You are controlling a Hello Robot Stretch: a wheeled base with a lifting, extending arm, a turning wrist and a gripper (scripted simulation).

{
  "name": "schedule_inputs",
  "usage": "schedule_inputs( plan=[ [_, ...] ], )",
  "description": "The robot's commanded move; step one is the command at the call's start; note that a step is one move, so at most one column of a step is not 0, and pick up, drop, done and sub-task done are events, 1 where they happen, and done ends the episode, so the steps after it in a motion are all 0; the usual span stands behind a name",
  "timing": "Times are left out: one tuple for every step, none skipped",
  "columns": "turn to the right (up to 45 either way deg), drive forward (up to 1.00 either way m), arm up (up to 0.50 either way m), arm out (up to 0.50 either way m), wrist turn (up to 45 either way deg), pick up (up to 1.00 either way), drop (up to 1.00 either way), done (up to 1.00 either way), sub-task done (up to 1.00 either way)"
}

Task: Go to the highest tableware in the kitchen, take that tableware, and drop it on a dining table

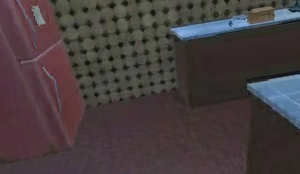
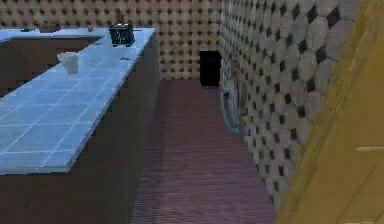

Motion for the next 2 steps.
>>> schedule_inputs(
  plan=[
    [0.0, 1.0, 0.0, 0.0, 0.0, 0.0, 0.0, 0.0, 0.0],
    [-3.0, 0.0, 0.0, 0.0, 0.0, 0.0, 0.0, 0.0, 0.0]
  ],
)
